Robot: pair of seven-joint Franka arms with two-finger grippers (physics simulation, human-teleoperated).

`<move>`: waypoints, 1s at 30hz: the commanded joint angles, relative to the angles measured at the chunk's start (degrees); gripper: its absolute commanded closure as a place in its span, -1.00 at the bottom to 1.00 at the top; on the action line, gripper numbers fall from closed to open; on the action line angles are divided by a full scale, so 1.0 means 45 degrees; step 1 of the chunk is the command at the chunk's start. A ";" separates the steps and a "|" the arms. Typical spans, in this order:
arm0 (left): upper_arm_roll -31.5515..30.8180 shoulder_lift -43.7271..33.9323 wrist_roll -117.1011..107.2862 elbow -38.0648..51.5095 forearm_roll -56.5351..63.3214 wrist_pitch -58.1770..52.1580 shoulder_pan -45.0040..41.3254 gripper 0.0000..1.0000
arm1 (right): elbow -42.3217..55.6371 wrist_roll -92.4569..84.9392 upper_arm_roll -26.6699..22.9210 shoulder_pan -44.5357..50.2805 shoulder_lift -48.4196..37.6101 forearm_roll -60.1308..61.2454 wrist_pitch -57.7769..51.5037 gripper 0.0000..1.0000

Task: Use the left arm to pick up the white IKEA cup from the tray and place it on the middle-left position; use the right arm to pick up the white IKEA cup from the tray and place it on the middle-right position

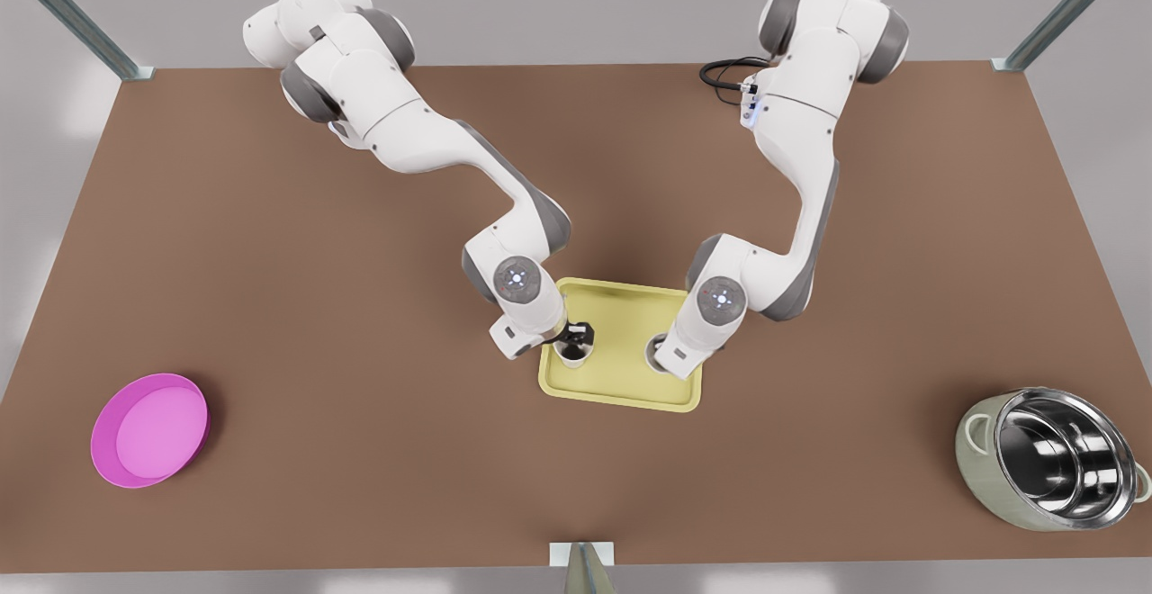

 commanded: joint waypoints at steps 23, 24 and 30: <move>0.0328 -0.0108 1.0377 -0.1978 -0.1653 0.5627 0.4641 -1.00 | -0.0489 -0.0815 -0.0567 0.0394 0.0535 -0.0355 0.0432 0.39; 0.0328 -0.0108 1.0358 -0.1958 -0.1653 0.5607 0.4640 -1.00 | -0.0489 -0.0815 -0.0567 0.0395 0.0535 -0.0355 0.0432 0.40; 0.0328 -0.0108 1.0260 -0.1938 -0.1653 0.5607 0.4621 -1.00 | -0.0470 -0.0776 -0.0567 0.0395 0.0457 -0.0257 0.0432 0.57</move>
